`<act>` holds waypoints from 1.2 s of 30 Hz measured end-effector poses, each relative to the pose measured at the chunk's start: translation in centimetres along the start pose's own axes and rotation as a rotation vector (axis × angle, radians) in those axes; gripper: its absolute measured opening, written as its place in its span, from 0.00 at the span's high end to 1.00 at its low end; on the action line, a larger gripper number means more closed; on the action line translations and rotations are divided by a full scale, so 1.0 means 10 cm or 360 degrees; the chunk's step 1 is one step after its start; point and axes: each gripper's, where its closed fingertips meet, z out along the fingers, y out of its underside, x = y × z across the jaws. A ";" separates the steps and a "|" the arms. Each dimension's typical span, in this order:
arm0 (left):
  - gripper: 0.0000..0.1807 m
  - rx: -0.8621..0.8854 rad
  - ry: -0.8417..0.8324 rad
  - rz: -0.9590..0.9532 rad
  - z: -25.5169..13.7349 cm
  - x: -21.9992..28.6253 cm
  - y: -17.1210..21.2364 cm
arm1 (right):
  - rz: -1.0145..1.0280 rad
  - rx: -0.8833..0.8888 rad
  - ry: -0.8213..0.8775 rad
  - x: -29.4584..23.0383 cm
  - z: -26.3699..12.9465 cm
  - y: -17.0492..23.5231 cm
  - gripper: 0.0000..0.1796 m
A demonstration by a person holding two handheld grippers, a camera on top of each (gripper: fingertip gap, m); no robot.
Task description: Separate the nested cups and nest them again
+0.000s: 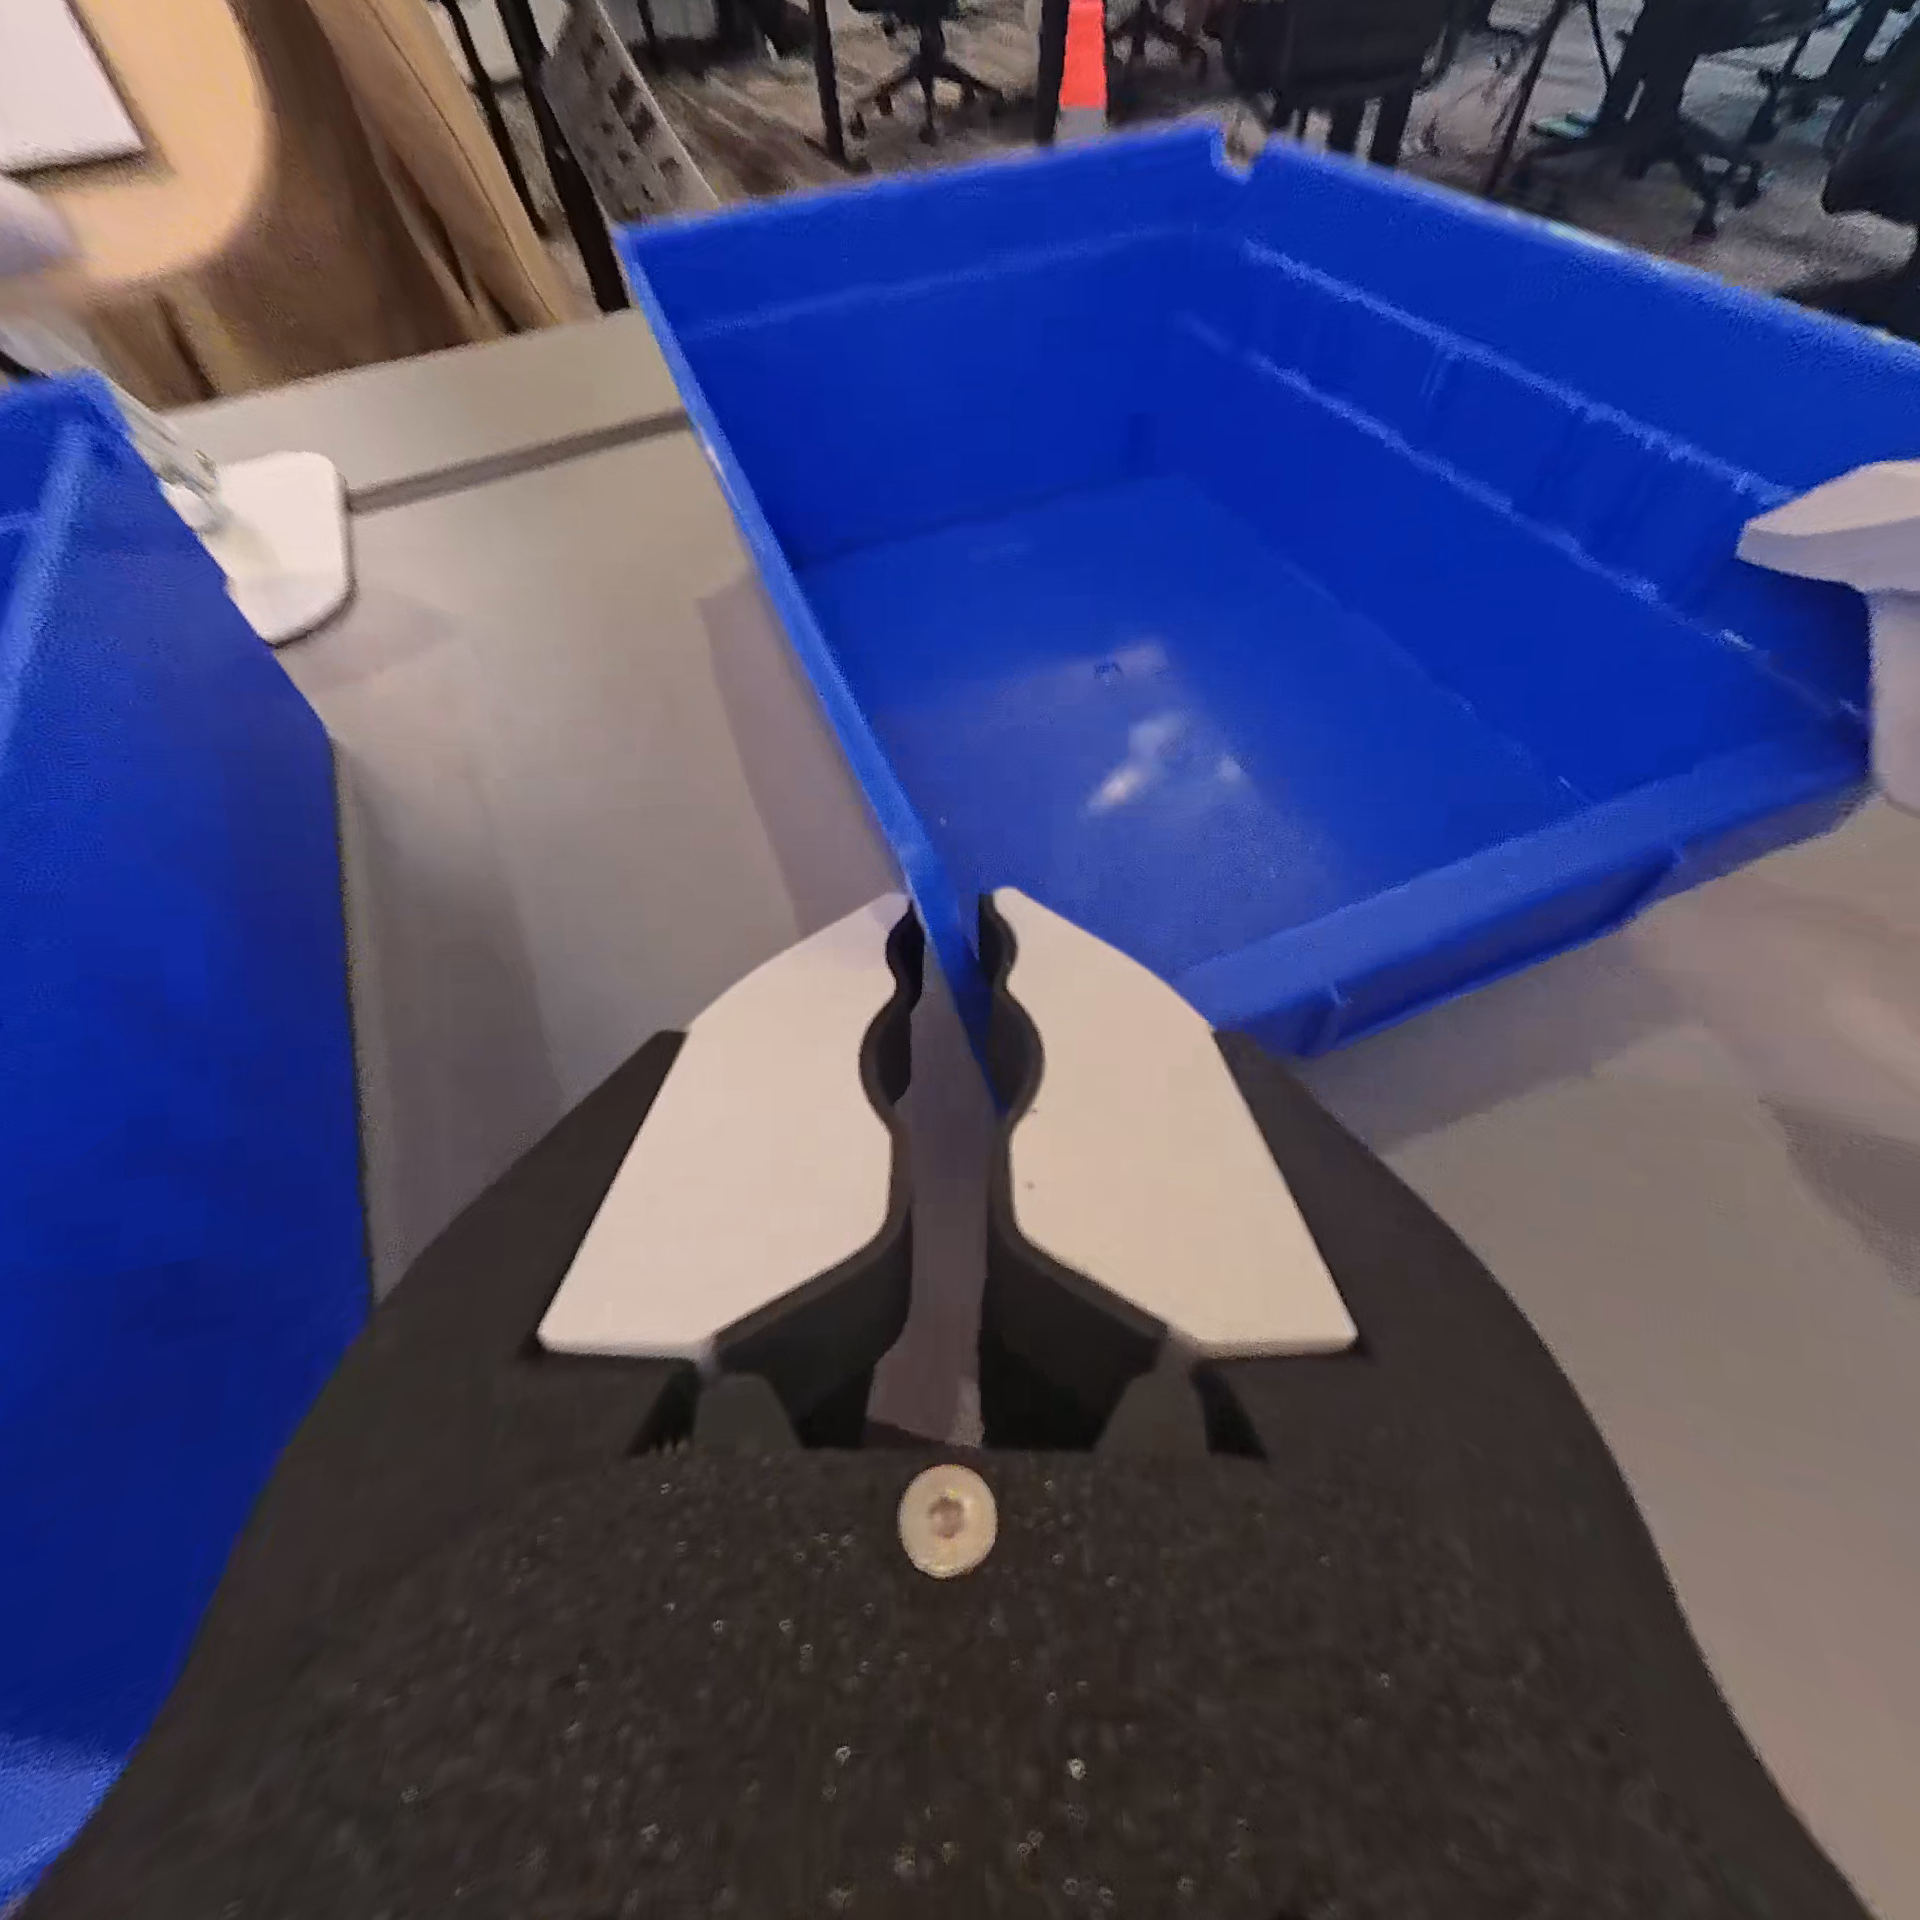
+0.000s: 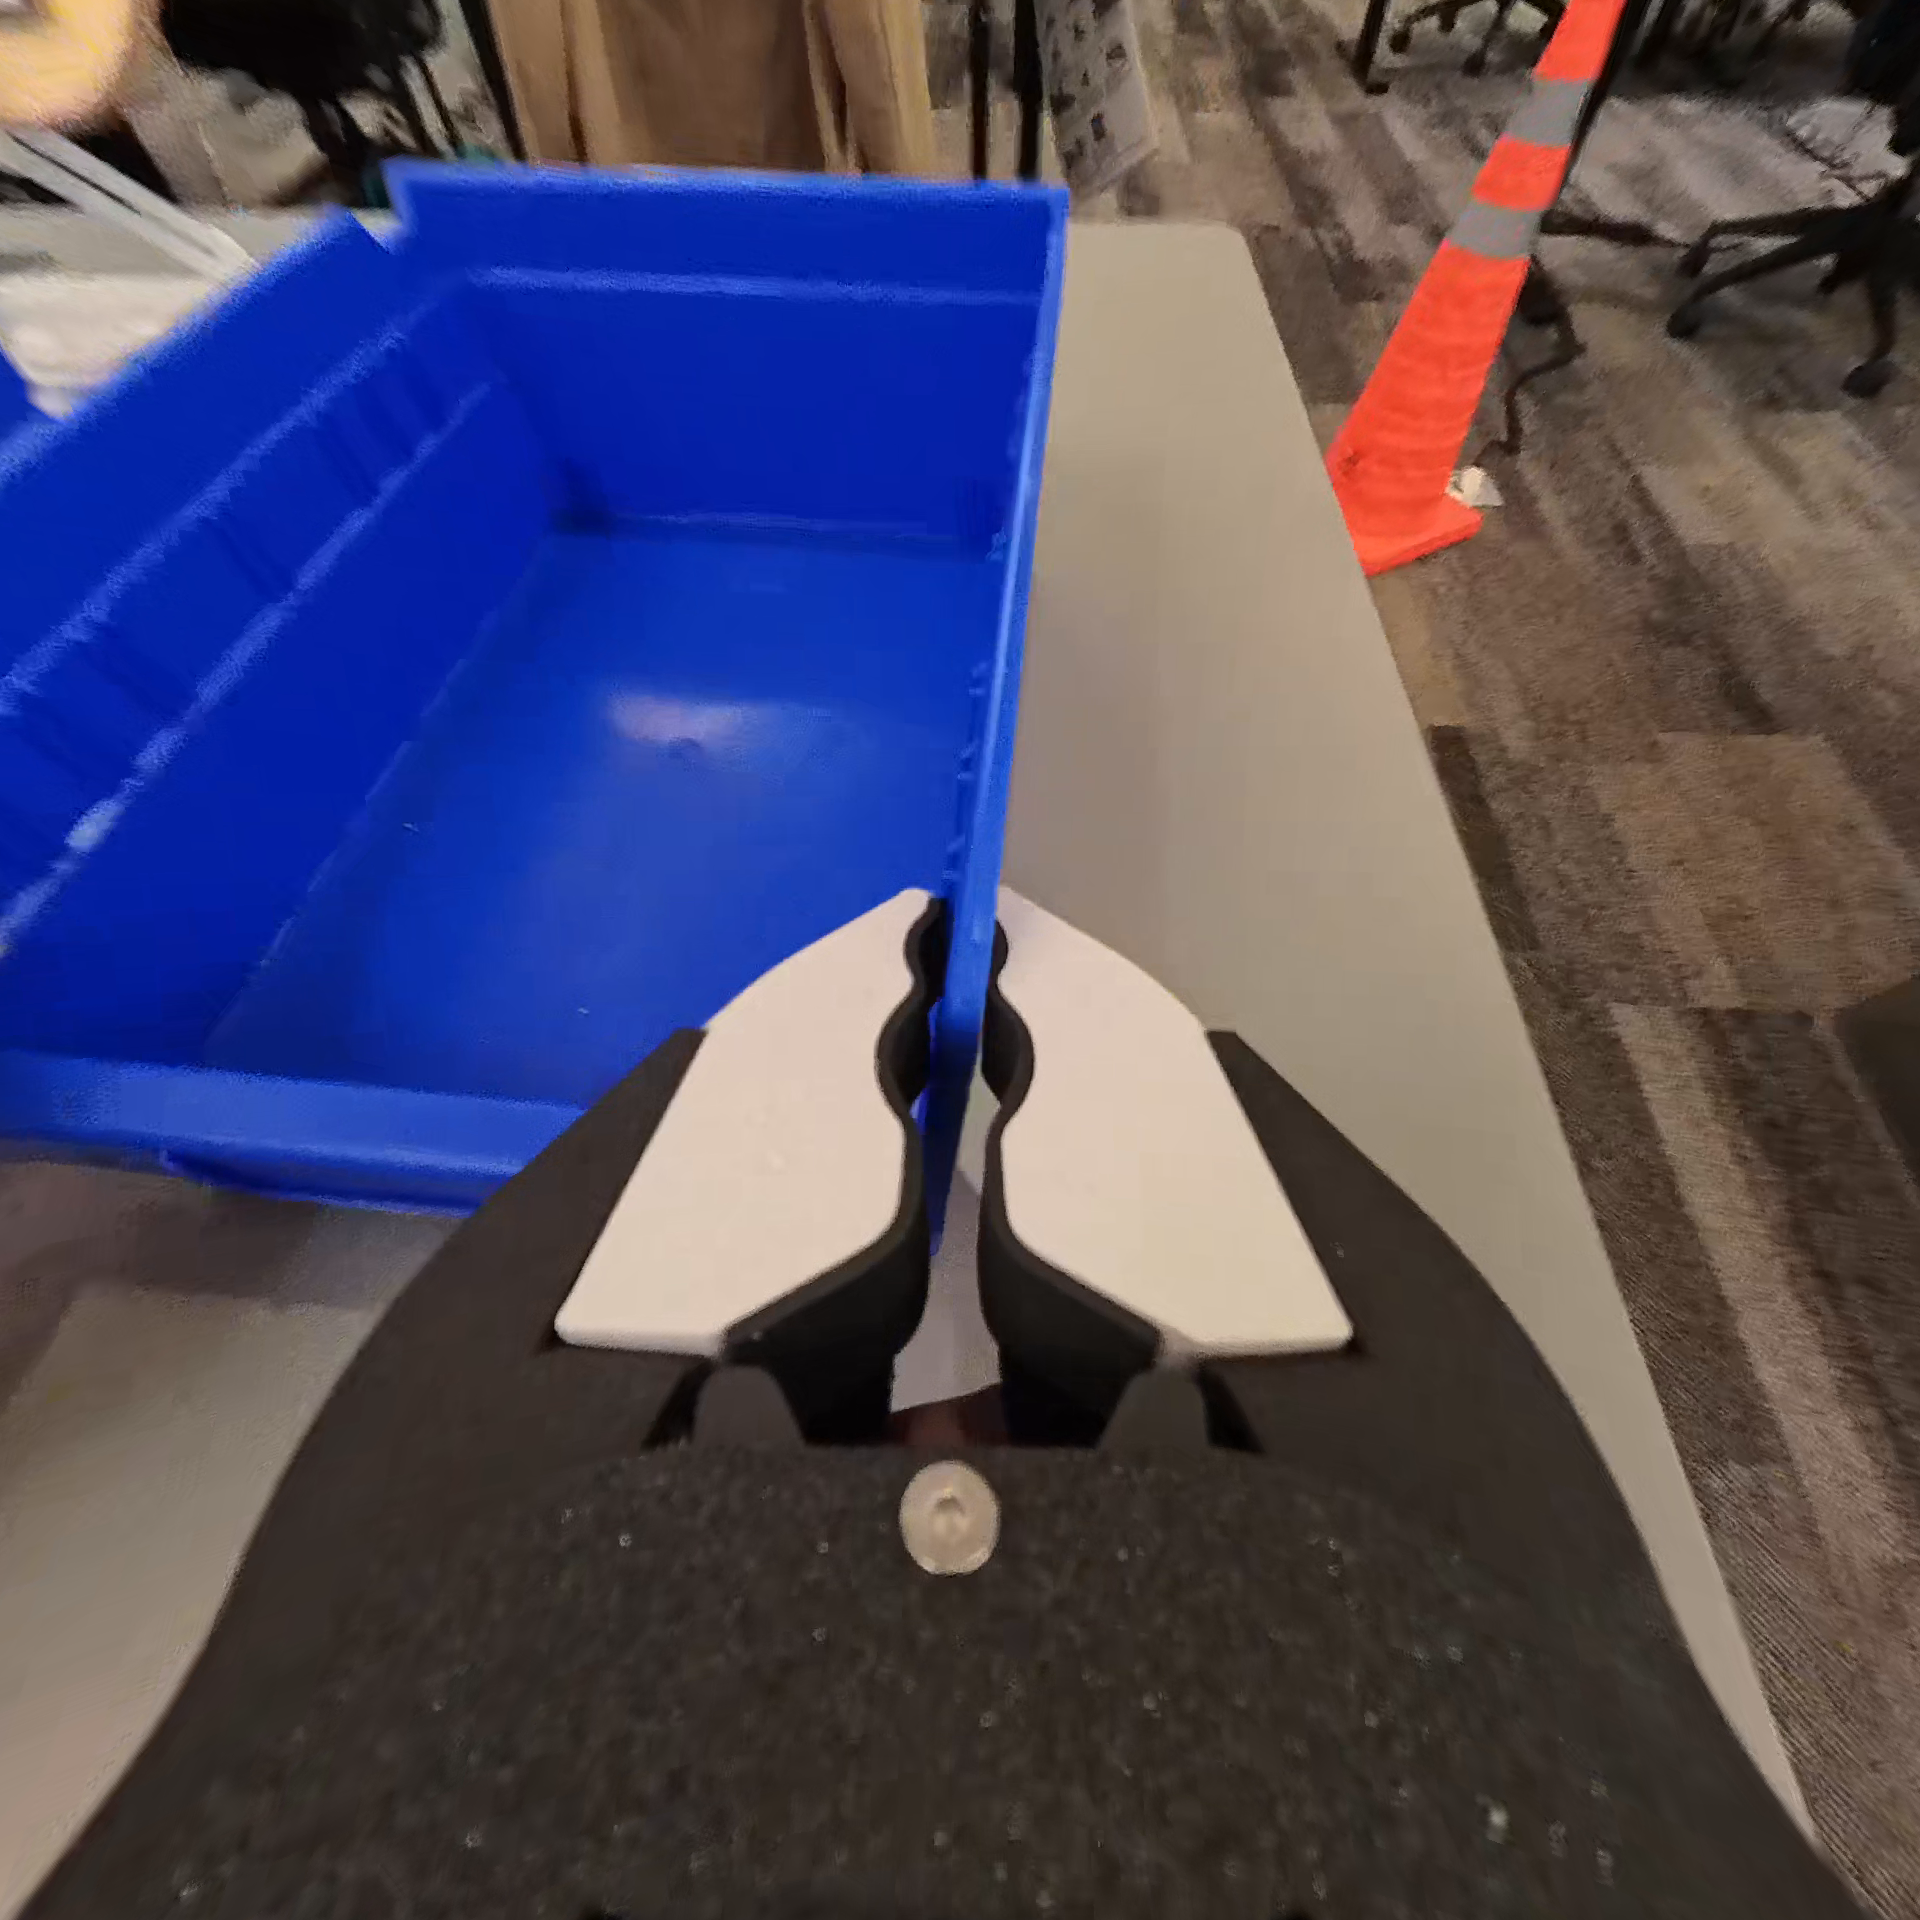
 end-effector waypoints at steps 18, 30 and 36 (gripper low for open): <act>0.81 0.0201 -0.0294 -0.0058 -1.73 -1.89 -0.20 | -0.0136 0.0342 -0.0652 -2.58 -0.79 -0.28 0.77; 0.89 -0.0080 -0.0268 -0.0518 -1.27 -2.84 0.74 | 0.0044 0.0113 -0.0388 -3.31 0.07 0.03 0.94; 0.99 -0.0123 -0.0476 -0.0356 -1.43 -3.02 0.73 | 0.0194 0.0132 -0.0212 -3.44 0.04 -0.01 0.98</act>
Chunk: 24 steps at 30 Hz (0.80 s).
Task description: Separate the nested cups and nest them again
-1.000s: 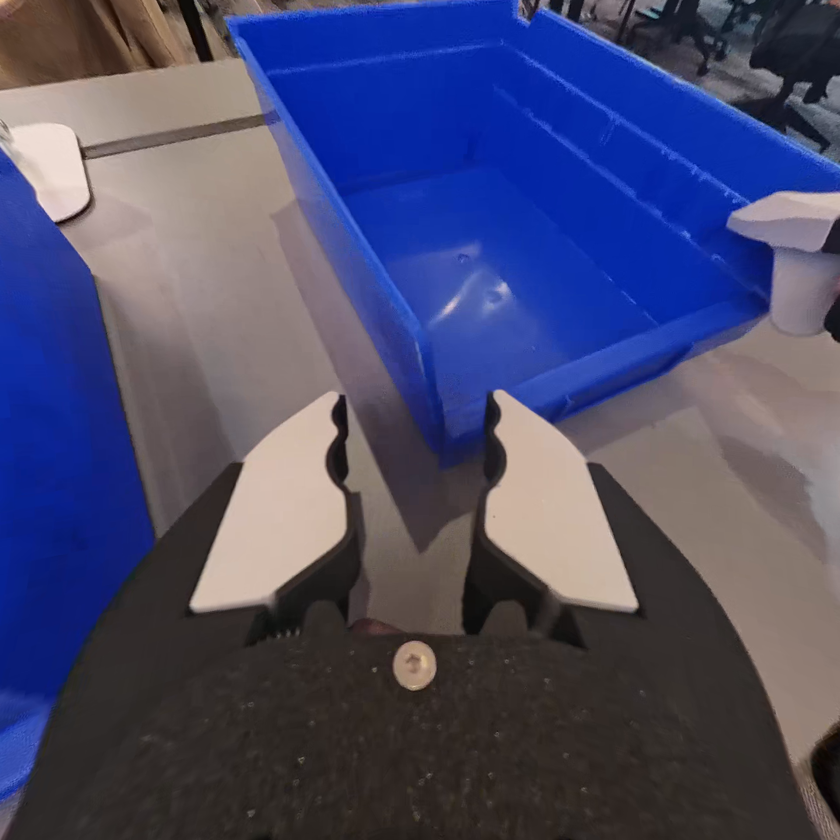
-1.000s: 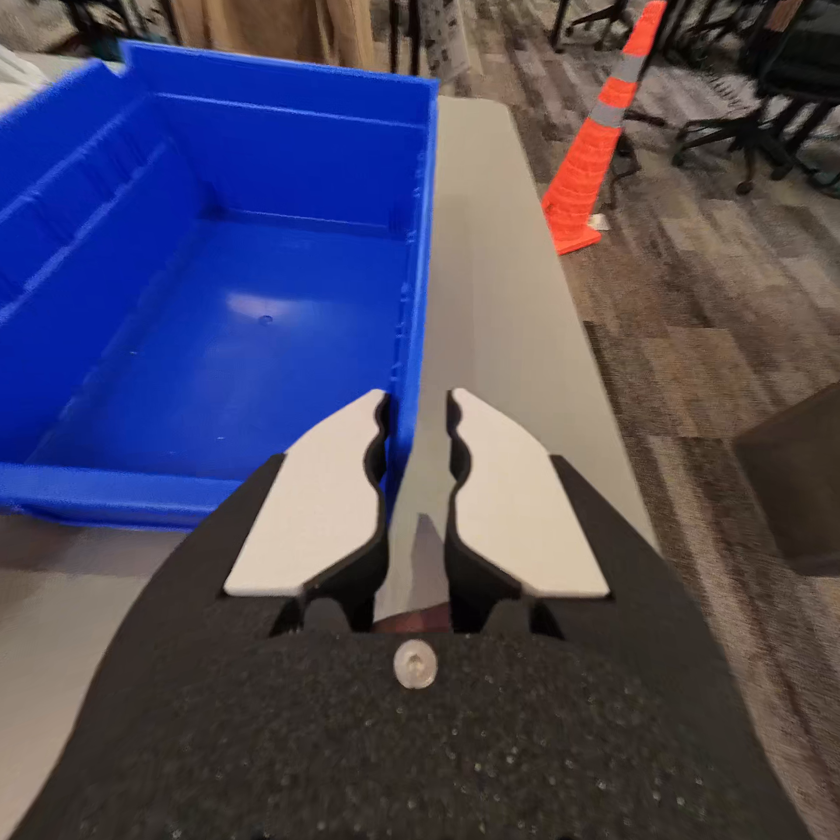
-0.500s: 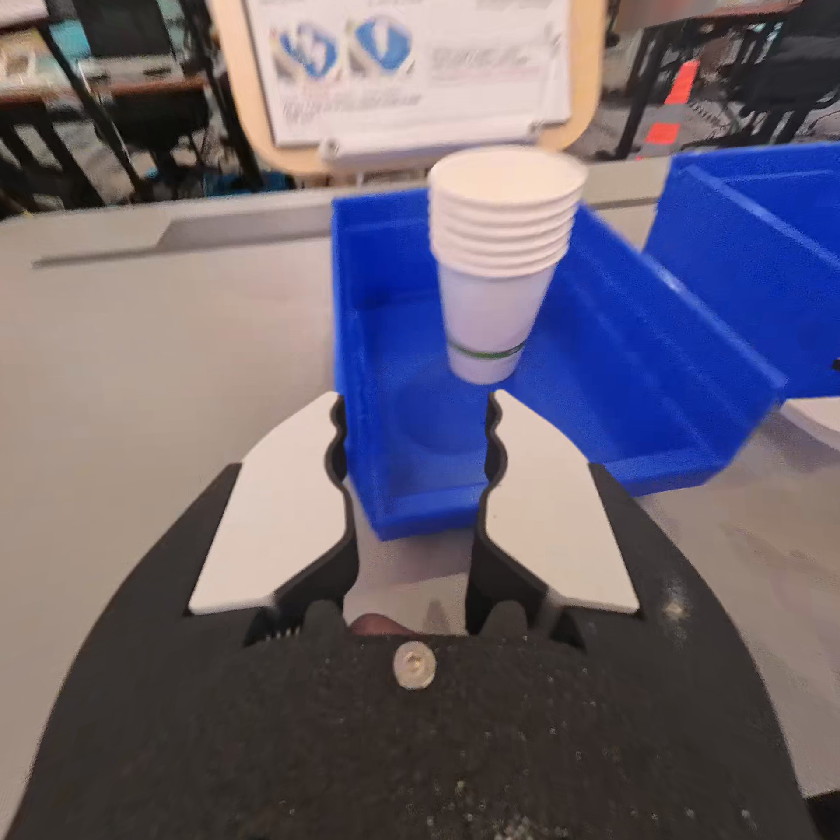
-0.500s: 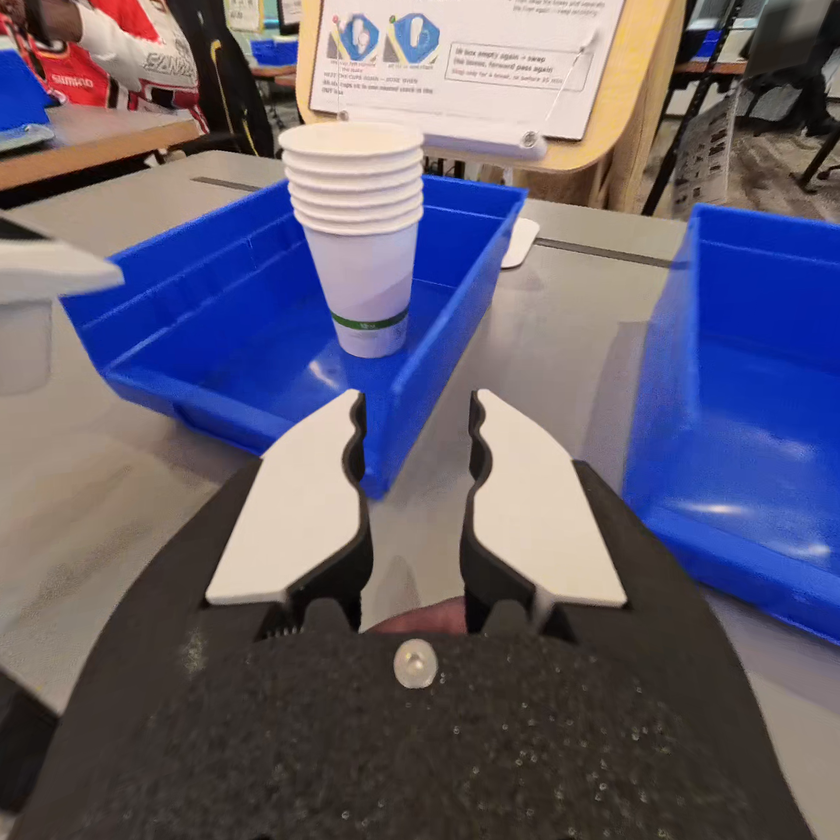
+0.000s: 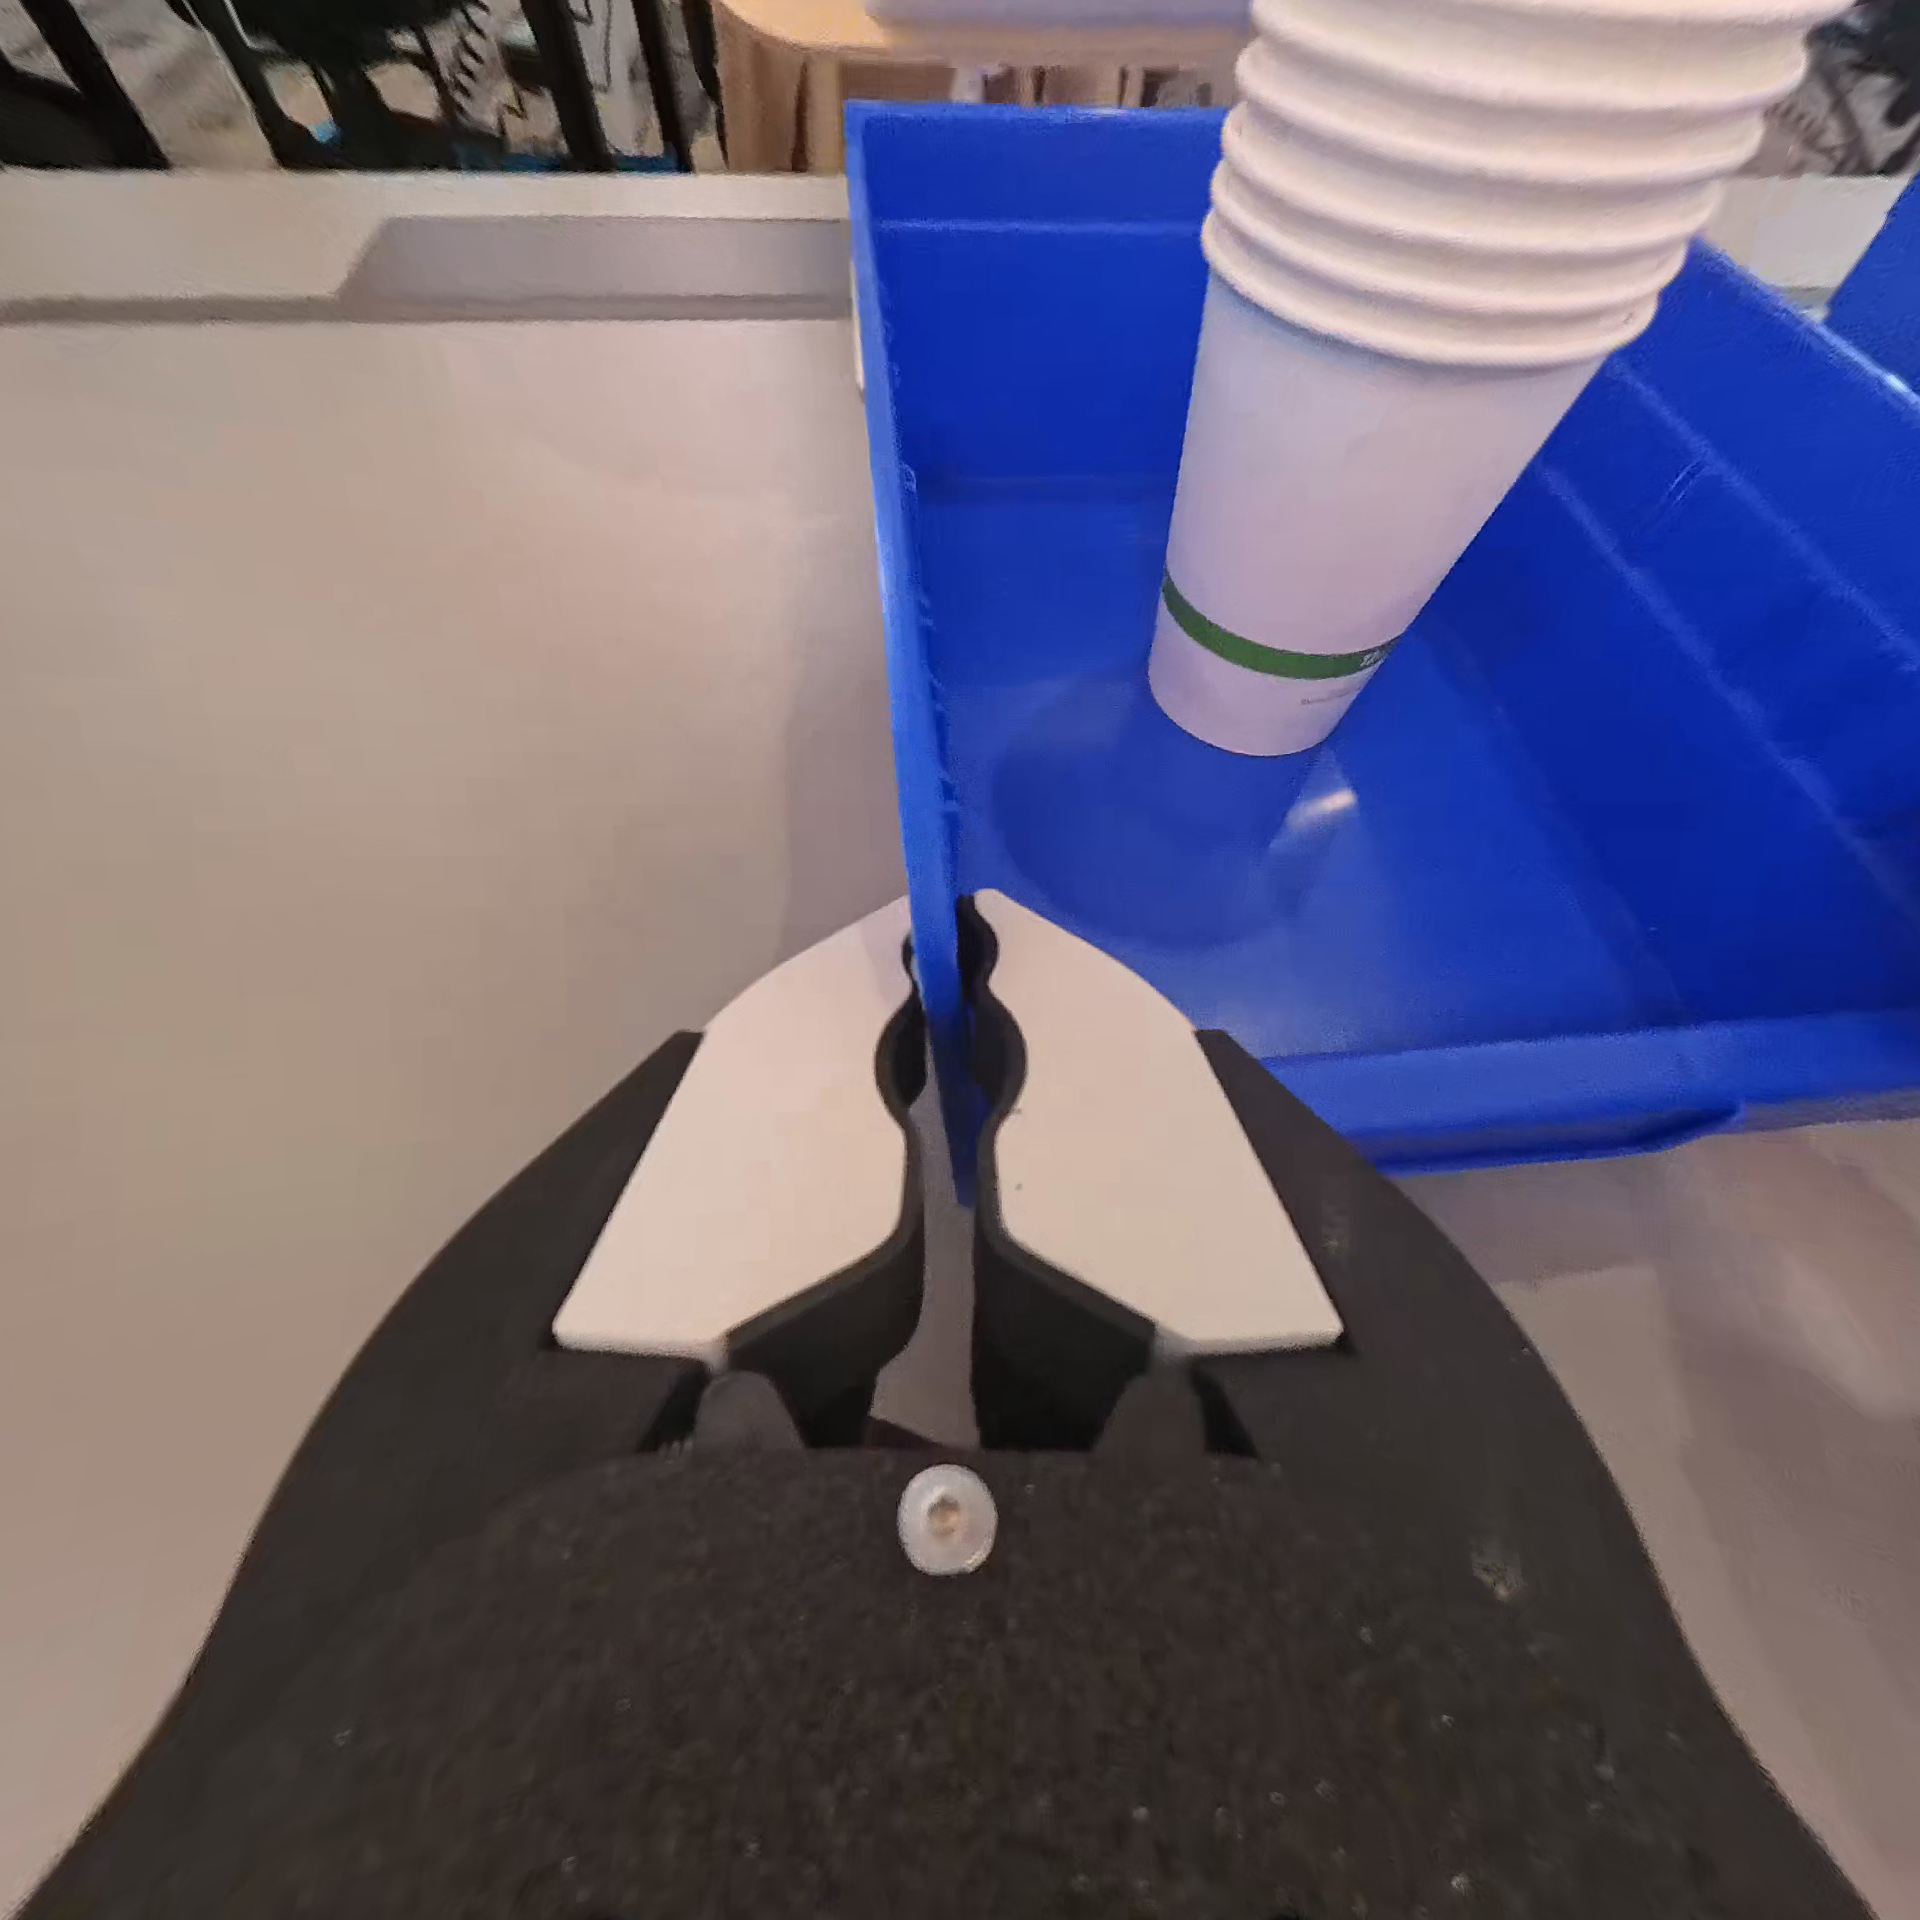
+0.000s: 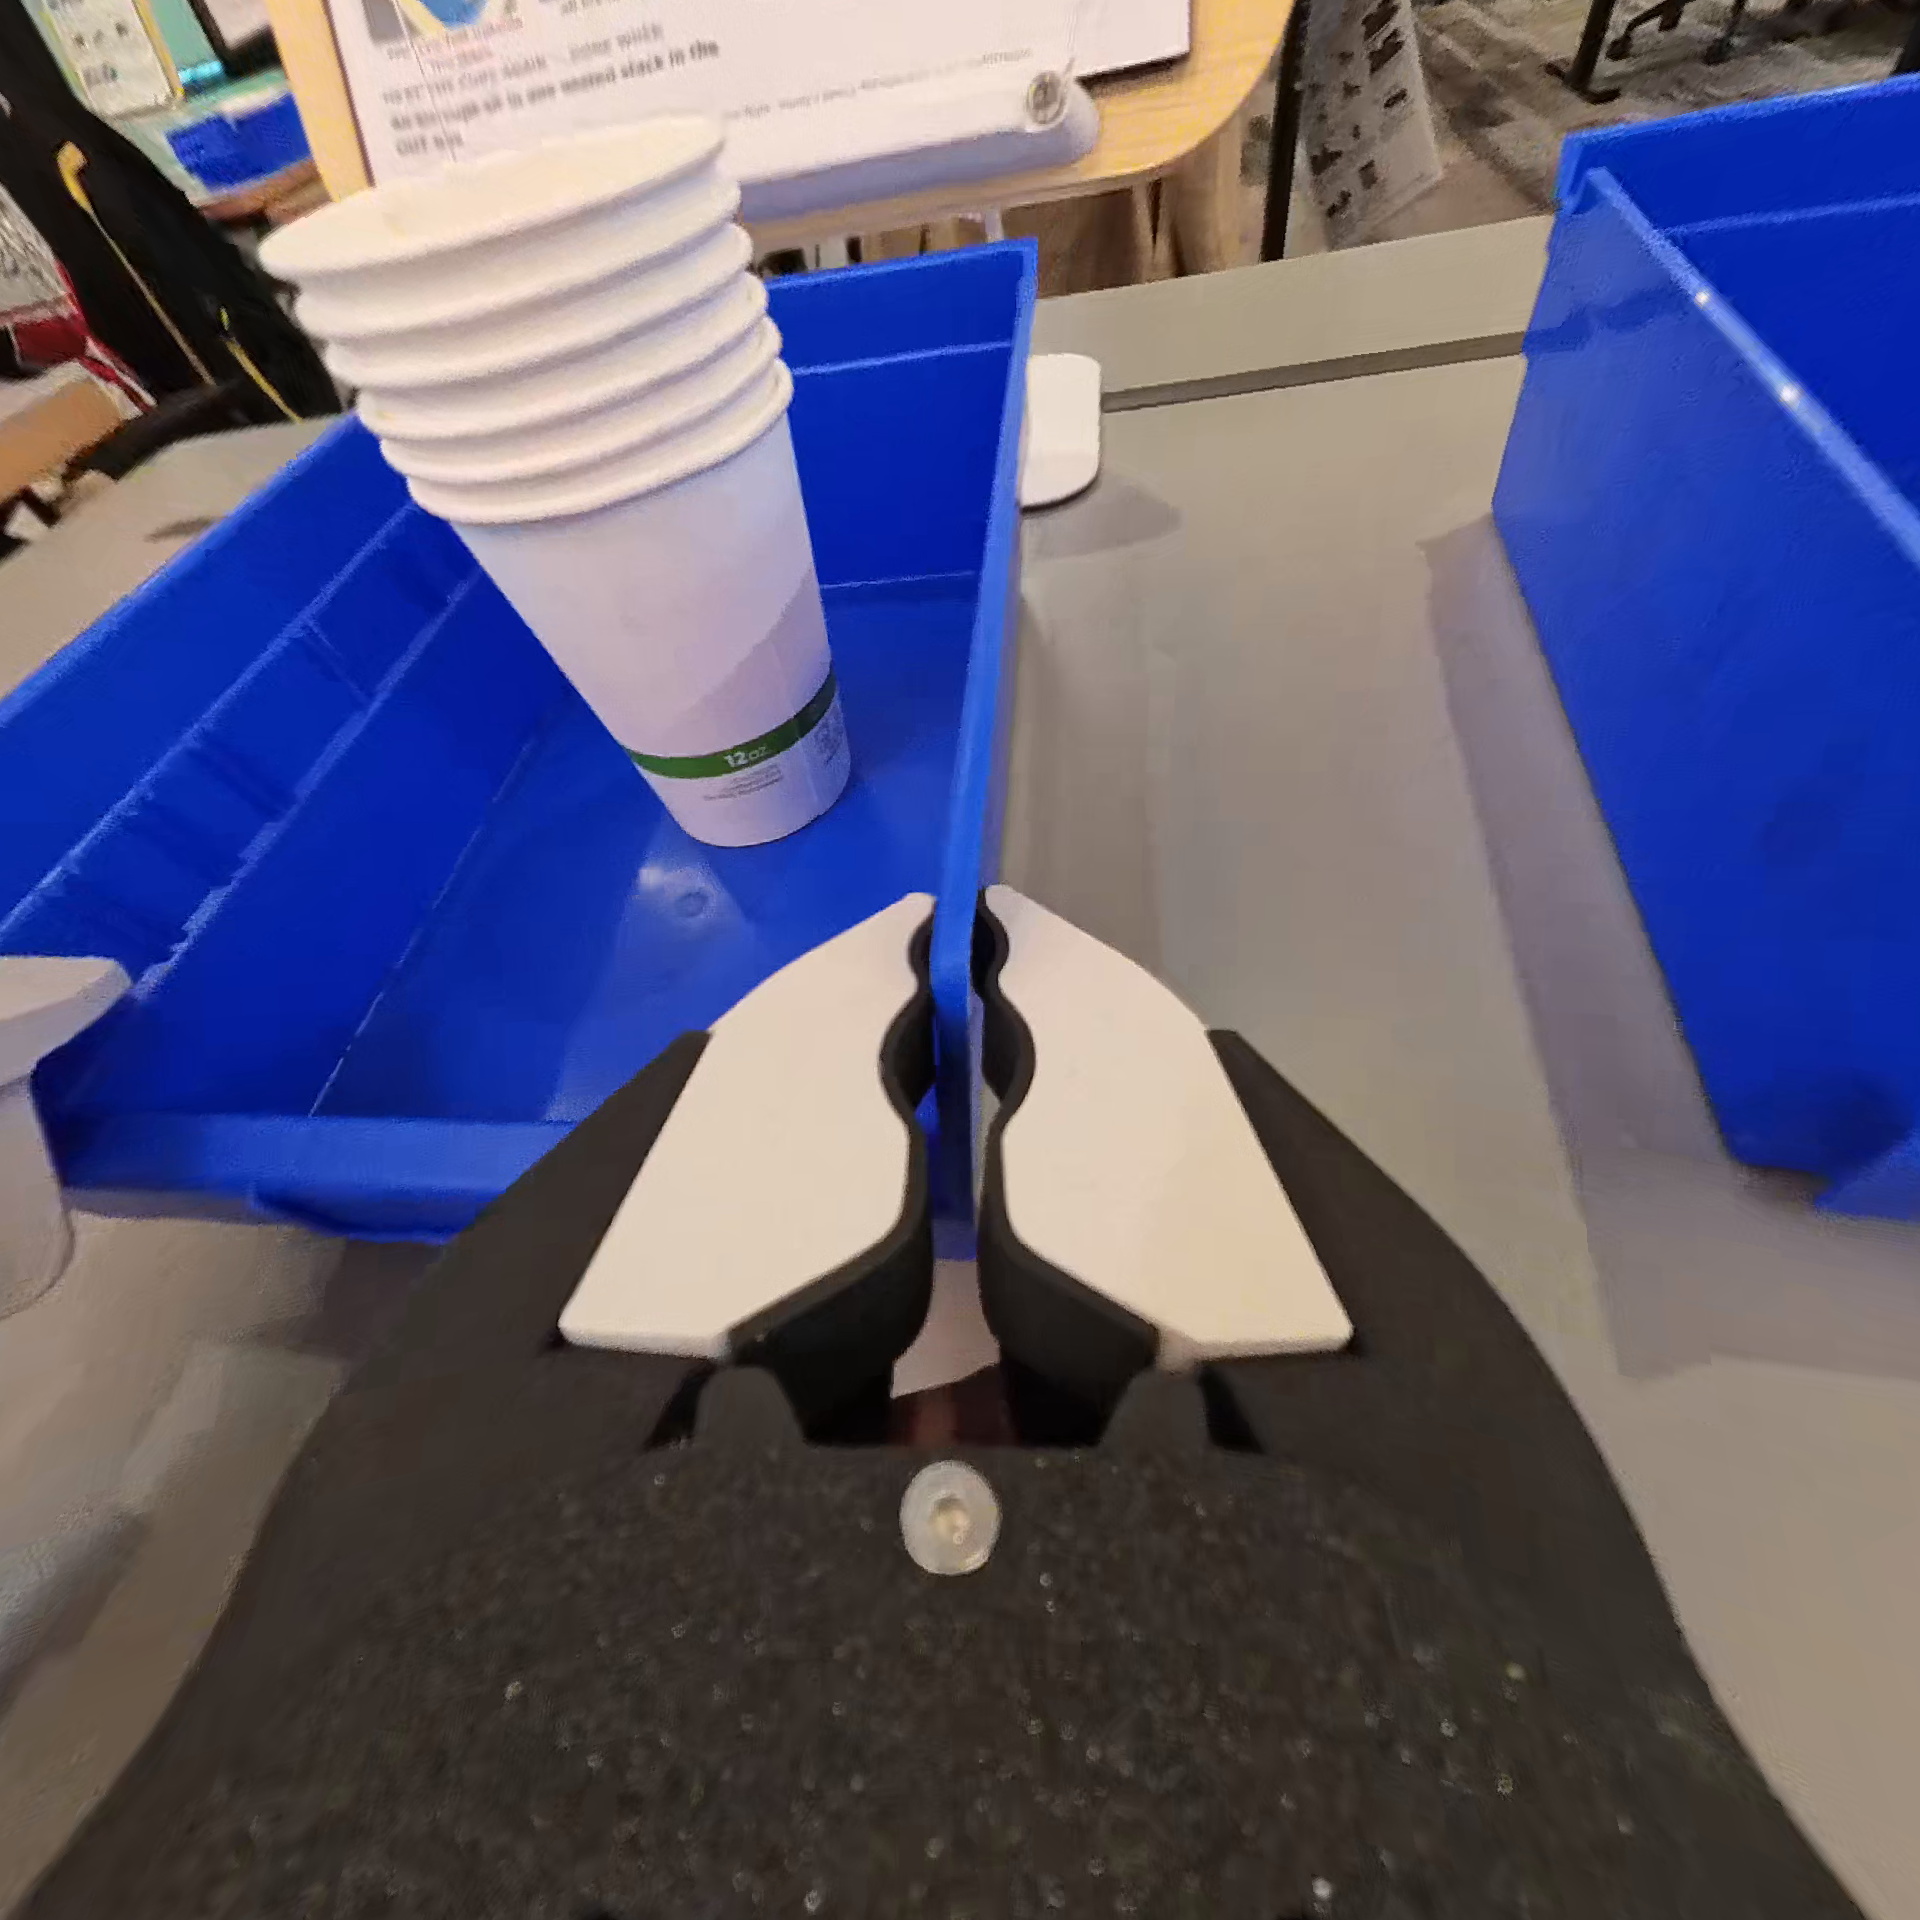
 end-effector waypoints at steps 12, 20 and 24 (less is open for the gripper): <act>0.98 0.0013 -0.0225 0.0186 -0.64 -1.75 -0.16 | -0.0081 0.0036 -0.0222 -1.89 0.15 -0.05 0.98; 0.99 -0.0071 -0.0139 0.0040 -0.32 -2.49 0.07 | -0.0202 -0.0055 -0.0196 -2.47 0.46 0.24 0.97; 0.99 -0.0048 -0.0125 -0.0037 -0.25 -2.62 0.11 | -0.0243 -0.0046 -0.0227 -2.57 0.45 0.32 0.96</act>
